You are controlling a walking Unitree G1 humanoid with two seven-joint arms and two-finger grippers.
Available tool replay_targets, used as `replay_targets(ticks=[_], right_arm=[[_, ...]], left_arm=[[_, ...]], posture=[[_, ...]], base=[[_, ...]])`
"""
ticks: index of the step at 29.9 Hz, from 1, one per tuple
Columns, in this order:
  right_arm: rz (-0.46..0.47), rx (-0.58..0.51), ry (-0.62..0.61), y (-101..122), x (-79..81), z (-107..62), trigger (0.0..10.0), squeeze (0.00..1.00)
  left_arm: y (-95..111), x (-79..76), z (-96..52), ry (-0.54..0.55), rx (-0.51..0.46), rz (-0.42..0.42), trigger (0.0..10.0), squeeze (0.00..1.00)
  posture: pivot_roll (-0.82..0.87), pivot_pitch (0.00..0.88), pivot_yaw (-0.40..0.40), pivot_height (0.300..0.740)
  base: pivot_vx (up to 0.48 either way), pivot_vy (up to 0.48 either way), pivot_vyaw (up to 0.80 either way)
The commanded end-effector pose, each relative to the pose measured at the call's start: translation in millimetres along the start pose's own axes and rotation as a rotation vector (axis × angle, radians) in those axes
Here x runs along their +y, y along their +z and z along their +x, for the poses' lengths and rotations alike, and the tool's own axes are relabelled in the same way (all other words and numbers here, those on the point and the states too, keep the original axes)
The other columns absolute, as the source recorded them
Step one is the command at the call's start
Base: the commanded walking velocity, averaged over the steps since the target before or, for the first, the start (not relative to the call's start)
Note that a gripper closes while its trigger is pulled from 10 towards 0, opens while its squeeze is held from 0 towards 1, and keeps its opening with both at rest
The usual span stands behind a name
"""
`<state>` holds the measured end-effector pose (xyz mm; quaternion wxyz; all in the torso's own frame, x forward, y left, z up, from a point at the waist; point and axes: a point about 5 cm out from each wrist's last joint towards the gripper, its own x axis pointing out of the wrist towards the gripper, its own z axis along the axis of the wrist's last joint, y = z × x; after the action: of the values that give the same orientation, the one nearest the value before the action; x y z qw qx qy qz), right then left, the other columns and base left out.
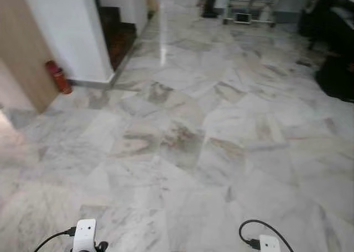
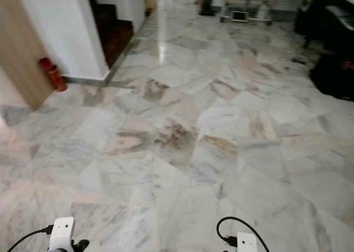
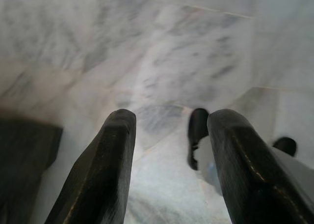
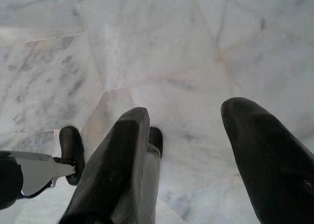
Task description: Move the pillow to the sofa from floor
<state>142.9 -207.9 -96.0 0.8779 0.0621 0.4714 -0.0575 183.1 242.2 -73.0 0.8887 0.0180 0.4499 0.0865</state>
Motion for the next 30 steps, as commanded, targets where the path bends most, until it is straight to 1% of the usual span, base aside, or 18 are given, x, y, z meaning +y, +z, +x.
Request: replay_targets(ticks=[1,2,6,8,11,12,13,18,30], right_arm=[[-0.001,0.002,-0.006,-1.3,-1.5,-0.6,10.0,0.00],[-0.001,0.002,-0.006,-1.3,-1.6,-0.6,10.0,0.00],[0.007,-0.001,-0.010,-1.3,-2.5,-0.8,10.0,0.00],[0.008,0.001,-0.013,-1.7,-3.0,-0.9,10.0,0.00],[0.006,0.003,-0.014,-1.9,-3.5,-1.0,10.0,0.00],[0.004,0.004,-0.013,-1.9,-3.5,-1.0,10.0,0.00],[0.004,0.004,-0.011,-2.0,-3.4,-1.0,10.0,0.00],[0.002,0.003,-0.007,-1.8,-2.7,-0.9,10.0,0.00],[0.001,-0.002,-0.005,-0.5,-1.0,-0.3,10.0,0.00]], left_arm=[[-4.1,2.7,-0.6,0.028,0.022,0.001,10.0,0.00],[-3.7,2.9,-0.6,0.031,0.019,0.012,10.0,0.00],[-7.3,-0.7,-0.7,0.001,0.039,-0.082,10.0,0.00],[-6.2,0.0,-0.5,0.000,0.041,-0.027,10.0,0.00],[-6.4,-0.7,-0.4,-0.012,0.049,-0.009,10.0,0.00],[-6.6,-0.7,-0.4,-0.011,0.050,-0.012,10.0,0.00],[-7.3,-1.3,-0.5,-0.014,0.050,-0.043,10.0,0.00],[-6.7,-0.7,-0.6,-0.011,0.043,-0.054,10.0,0.00],[-4.8,0.9,-0.3,-0.007,0.042,-0.029,10.0,0.00]], posture=[[-0.03,0.000,-0.017,0.740],[-0.03,0.001,-0.017,0.740],[-0.03,0.003,-0.019,0.740],[-0.03,0.005,-0.019,0.740],[-0.03,0.005,-0.019,0.740],[-0.03,0.005,-0.019,0.740],[-0.04,0.007,-0.017,0.740],[-0.03,0.006,-0.016,0.740],[-0.02,0.007,-0.015,0.740]], base=[[0.000,0.000,0.80],[0.000,0.000,0.80],[0.000,0.000,0.80],[0.000,0.000,0.80],[0.000,0.000,0.80],[0.000,0.000,0.80],[0.000,0.000,0.80],[0.000,0.000,0.80],[0.000,0.000,0.80]])
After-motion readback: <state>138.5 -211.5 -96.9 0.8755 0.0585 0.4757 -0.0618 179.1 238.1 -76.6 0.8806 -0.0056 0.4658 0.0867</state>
